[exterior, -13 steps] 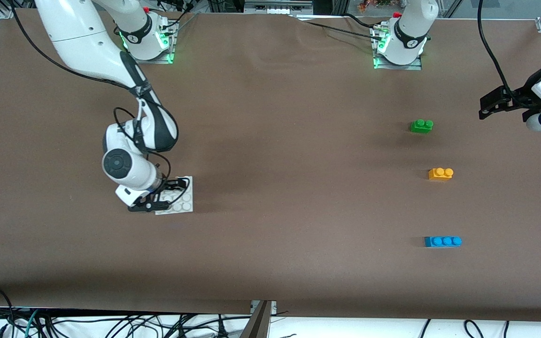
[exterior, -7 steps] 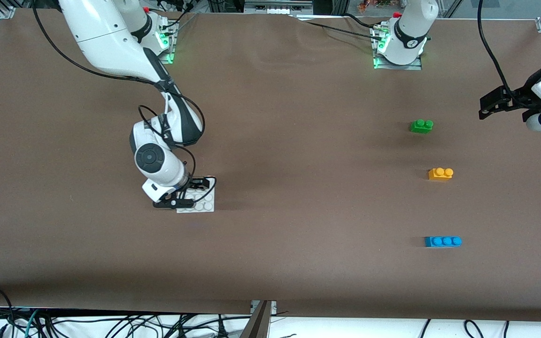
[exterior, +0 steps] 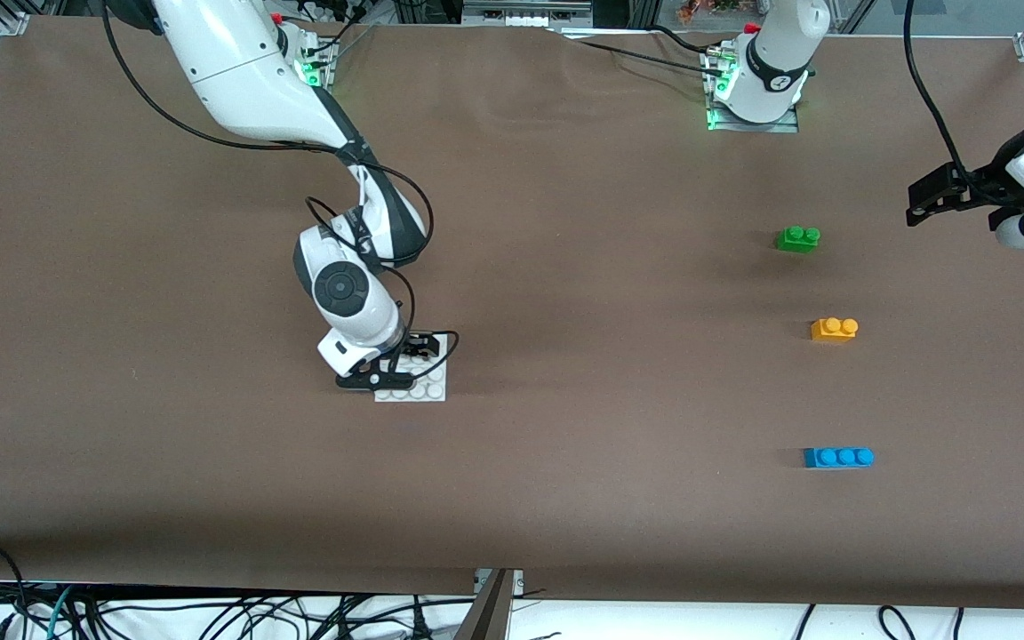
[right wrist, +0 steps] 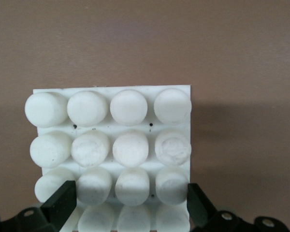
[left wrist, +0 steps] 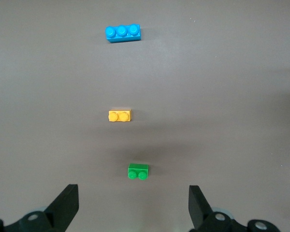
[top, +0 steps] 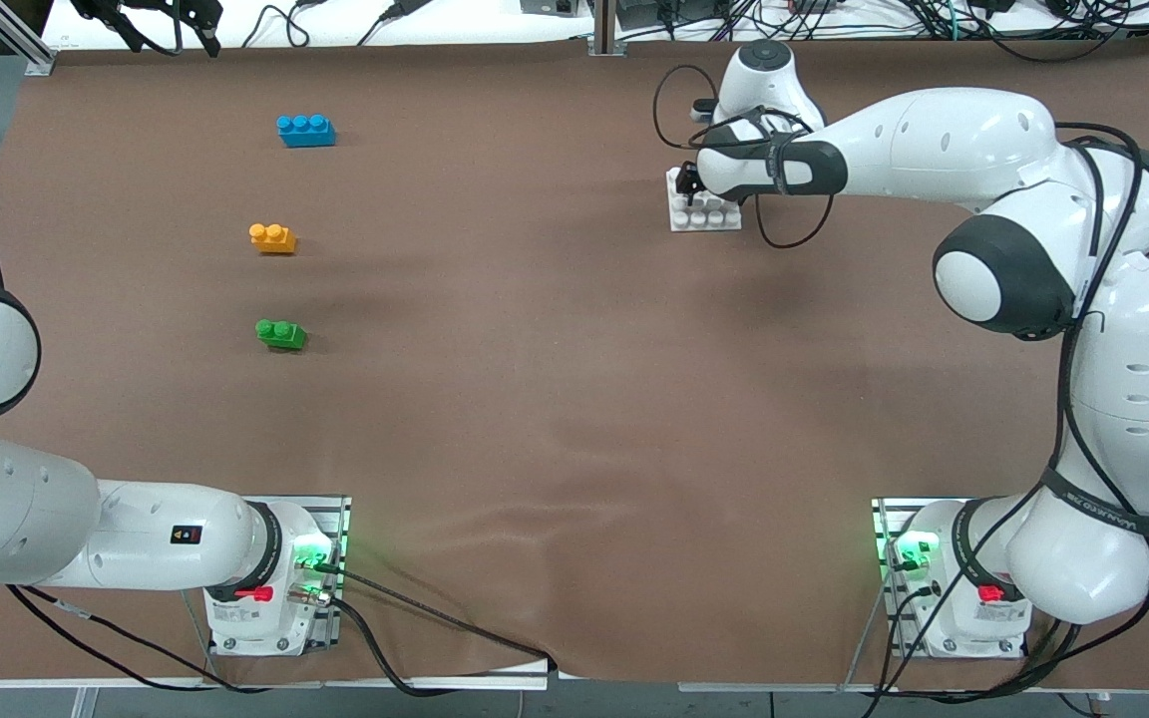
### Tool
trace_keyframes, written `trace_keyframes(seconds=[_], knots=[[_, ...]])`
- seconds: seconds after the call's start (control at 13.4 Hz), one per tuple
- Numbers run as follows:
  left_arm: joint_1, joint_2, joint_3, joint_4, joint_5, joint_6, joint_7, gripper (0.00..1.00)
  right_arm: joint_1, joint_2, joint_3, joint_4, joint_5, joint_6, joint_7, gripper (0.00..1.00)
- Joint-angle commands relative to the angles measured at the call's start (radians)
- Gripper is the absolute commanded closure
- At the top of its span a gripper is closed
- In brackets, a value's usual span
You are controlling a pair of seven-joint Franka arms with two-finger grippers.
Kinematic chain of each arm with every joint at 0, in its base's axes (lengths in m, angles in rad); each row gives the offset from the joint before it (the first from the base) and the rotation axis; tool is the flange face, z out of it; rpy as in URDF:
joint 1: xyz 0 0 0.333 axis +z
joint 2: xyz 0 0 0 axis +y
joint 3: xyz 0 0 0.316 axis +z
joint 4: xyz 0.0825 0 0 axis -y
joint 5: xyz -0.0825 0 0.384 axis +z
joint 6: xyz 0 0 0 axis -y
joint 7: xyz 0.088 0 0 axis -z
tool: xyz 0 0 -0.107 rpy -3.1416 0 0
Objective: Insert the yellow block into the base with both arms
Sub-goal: 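Slide the white base plate with the right gripper toward the table middle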
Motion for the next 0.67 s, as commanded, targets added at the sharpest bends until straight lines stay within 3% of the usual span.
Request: trace_keyframes(seconds=[0.0,0.6], knots=[[0.001,0.003,-0.006,0.019,0.038,-0.019,0.013,0.00,0.052,0.097,0.013,0.070,0.033,0.036,0.055,0.00],[0.001,0.003,-0.006,0.019,0.036,-0.019,0.013,0.00,0.183,0.116,0.013,0.140,0.031,0.037,0.190,0.00]])
